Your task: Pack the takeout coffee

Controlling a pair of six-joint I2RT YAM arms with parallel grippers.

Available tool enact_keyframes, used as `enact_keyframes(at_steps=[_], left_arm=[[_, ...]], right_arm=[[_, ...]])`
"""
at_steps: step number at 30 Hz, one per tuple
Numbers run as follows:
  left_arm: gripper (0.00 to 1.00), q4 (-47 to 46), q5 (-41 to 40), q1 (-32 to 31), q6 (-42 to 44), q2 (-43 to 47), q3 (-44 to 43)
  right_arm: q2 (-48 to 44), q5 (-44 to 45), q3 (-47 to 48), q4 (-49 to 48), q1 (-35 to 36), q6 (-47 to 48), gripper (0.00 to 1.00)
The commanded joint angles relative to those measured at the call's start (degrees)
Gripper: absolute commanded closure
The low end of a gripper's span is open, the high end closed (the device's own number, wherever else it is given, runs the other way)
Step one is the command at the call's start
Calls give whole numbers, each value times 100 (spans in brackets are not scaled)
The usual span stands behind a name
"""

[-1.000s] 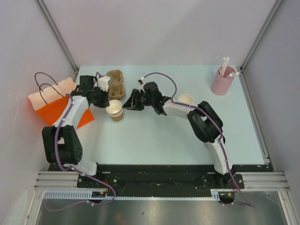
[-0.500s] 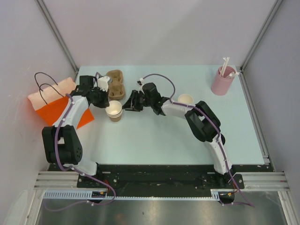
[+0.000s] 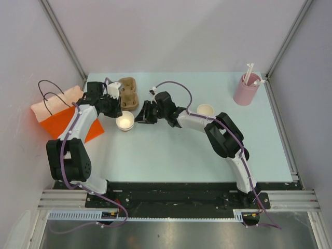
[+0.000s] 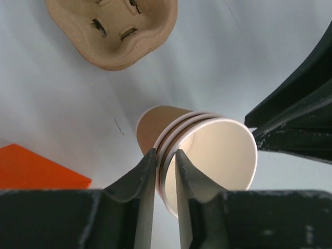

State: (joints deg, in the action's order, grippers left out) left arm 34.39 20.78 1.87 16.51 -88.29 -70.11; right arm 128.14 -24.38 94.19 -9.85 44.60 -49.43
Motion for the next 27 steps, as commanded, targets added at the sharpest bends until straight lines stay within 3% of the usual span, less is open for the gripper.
enact_keyframes(at_steps=[1, 10, 15, 18, 22, 27], left_arm=[[75, -117, 112, -2, -17, -188, -117], [79, -117, -205, -2, 211, -171, -337], [68, -117, -118, -20, 379, -136, -346], [76, -126, -153, -20, 405, -171, -363], [100, -108, -126, -20, 309, -83, -372], [99, -82, -109, -2, 212, 136, -442]], right_arm=[[-35, 30, 451, 150, 110, 109, 61], [168, 4, 837, 237, 137, 91, 60], [238, 12, 882, 308, 119, 91, 59], [273, 4, 890, 299, 137, 74, 59], [265, -32, 899, 273, 128, 56, 59], [142, -14, 943, 369, 119, 153, 59]])
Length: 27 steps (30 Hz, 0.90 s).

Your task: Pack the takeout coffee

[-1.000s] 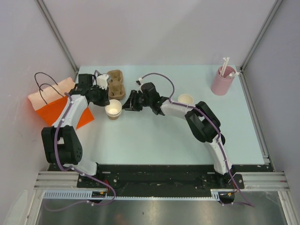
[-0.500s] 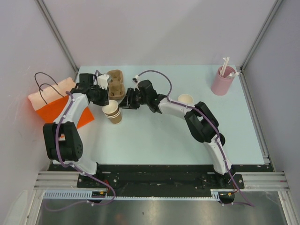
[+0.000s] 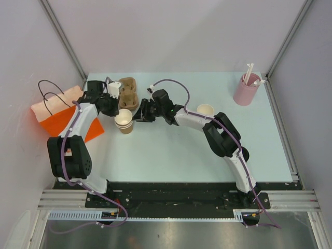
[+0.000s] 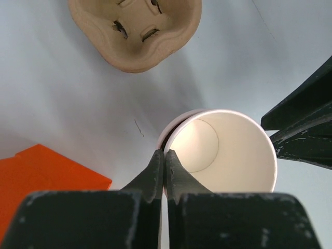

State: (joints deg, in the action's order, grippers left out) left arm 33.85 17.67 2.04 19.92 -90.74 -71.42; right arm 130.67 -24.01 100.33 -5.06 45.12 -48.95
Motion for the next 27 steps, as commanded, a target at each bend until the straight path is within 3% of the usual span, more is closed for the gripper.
enact_keyframes(at_steps=[1, 10, 17, 24, 27], left_arm=[[100, -10, 228, -11, -155, 408, -337], [99, 157, 676, 375, -568, 496, -636], [100, 158, 1142, 648, -788, 926, -839], [100, 175, 993, 613, -780, 1401, -1164], [100, 193, 573, 324, -596, 1576, -1129]], right_arm=[[-138, -25, 338, -92, 67, 148, 58], [-314, -7, 311, 31, -12, 245, 56], [-814, 291, 250, 636, -30, 851, 49], [-1553, 713, 258, 1165, -83, 1590, 39], [-1974, 923, 267, 1428, -144, 1897, 35]])
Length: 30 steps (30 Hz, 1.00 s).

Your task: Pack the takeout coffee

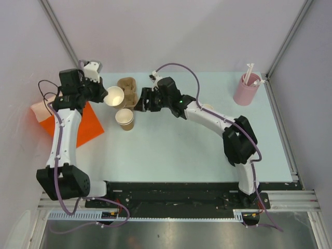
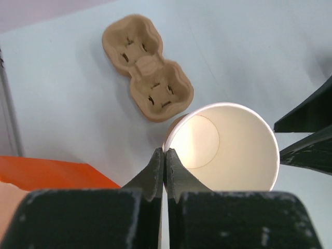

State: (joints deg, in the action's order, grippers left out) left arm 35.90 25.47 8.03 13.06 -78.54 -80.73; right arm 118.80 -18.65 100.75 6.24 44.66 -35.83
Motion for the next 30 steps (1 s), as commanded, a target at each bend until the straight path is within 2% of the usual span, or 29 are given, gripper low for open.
enact_keyframes(at_steps=[1, 5, 9, 16, 21, 26, 30], left_arm=[[99, -13, -253, -398, 144, 383, -163], [100, 66, -245, -1170, 145, 375, -171], [100, 84, -376, -1927, 118, 77, -285], [100, 75, -526, -2973, -75, -1239, -733], [100, 58, -544, -3194, -356, -2093, -1085], [100, -56, -719, -3220, -559, -2762, -1401], [100, -215, -842, -3220, -594, -3061, -1384]], right_arm=[[-893, 424, 174, 421, -133, 699, 34], [-1665, 239, -432, 492, -625, 656, 30], [-2536, 608, -1030, 1141, -1239, 990, 28], [-3959, 1364, -1795, 2660, -2557, 1658, 24], [-4444, 2031, -2094, 3550, -3367, 1940, 22], [-4831, 2357, -2613, 4104, -3570, 2150, 22], [-4911, 2086, -2824, 4516, -3579, 2677, 24]])
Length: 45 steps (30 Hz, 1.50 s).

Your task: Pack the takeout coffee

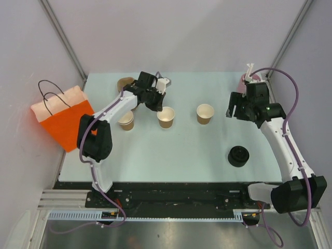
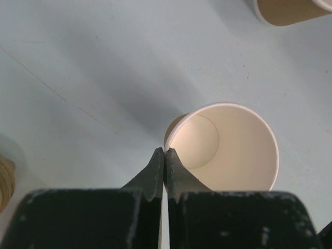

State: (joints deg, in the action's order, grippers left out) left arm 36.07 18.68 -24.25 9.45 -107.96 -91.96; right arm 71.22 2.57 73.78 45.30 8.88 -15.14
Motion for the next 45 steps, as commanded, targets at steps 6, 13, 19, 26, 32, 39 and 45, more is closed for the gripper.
enact_keyframes(at_steps=[6, 13, 19, 26, 32, 39, 45], left_arm=[[100, -540, -242, 8, -163, -295, -129], [99, -891, -303, 8, -111, -419, 64], [85, -1102, -286, 17, 12, -410, 214], [53, -1173, -110, 78, 101, -164, 275], [33, -1155, 118, 184, 57, 389, 389], [31, -1164, 259, 210, 118, 847, 706], [31, -1155, 224, 228, 118, 794, 794]], right_arm=[[-538, -1003, -680, 577, -1, 2549, 24], [-943, -1539, -1384, 708, 193, 3895, 26], [-829, -1040, -1638, 1077, 412, 4641, 27], [-1162, -828, -2341, 1341, 632, 5319, 38], [-1277, -626, -2798, 1166, 667, 5591, 40], [-1146, -451, -3018, 867, 843, 5662, 56], [-1084, -257, -3071, 735, 896, 5697, 63]])
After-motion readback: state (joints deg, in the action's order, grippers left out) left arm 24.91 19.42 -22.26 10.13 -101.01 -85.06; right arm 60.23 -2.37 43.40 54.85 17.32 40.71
